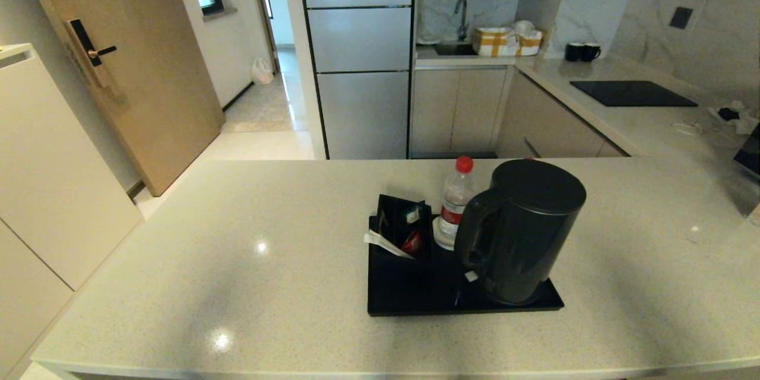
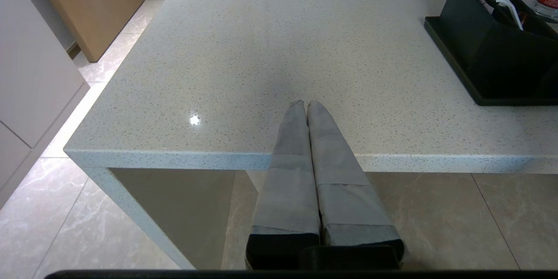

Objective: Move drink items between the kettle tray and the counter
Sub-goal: Pick up the kettle

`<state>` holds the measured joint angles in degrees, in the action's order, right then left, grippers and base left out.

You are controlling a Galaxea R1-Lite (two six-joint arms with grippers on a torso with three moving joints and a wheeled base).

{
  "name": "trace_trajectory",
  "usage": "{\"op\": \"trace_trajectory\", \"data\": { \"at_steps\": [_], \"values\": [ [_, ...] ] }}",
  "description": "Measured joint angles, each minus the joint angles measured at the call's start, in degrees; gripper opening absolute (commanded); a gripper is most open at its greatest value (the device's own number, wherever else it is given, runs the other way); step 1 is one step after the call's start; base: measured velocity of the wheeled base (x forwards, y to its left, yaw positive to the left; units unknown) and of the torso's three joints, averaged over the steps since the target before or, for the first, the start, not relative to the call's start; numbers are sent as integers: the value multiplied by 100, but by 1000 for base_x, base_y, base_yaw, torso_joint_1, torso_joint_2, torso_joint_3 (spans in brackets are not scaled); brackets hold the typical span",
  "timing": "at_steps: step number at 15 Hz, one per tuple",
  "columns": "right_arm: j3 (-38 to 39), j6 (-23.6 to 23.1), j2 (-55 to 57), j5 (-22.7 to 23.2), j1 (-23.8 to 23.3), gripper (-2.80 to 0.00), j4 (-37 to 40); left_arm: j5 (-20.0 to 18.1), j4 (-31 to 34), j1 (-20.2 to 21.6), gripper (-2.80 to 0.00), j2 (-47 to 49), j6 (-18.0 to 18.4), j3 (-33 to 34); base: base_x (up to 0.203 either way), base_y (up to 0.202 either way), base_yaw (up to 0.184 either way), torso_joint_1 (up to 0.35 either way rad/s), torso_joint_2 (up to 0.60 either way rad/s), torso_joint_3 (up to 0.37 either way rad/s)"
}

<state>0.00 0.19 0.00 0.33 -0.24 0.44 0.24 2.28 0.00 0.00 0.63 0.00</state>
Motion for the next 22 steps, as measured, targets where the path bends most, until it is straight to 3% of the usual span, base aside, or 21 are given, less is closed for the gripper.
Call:
{"op": "trace_trajectory", "data": {
  "at_steps": [11,13,15,17,19,22],
  "values": [
    [-162,51,12,4,2,-280,171,0,-2,0,-280,0,-1,0,0,0,0,0,0,0],
    [-942,458,249,46,2,-280,412,0,0,0,-280,0,-1,0,0,0,0,0,0,0],
    [-2204,1126,857,184,35,-280,745,-2,0,0,-280,0,-1,0,0,0,0,0,0,0],
    [-3253,1622,1534,472,100,-280,1424,0,0,0,-280,0,-1,0,0,0,0,0,0,0],
    [-3865,1424,2032,985,151,-280,2568,0,0,0,-280,0,-1,0,0,0,0,0,0,0],
    [-4178,515,2692,1969,372,-280,3907,-2,-2,0,-280,0,-1,0,0,0,0,0,0,0]
  ]
}}
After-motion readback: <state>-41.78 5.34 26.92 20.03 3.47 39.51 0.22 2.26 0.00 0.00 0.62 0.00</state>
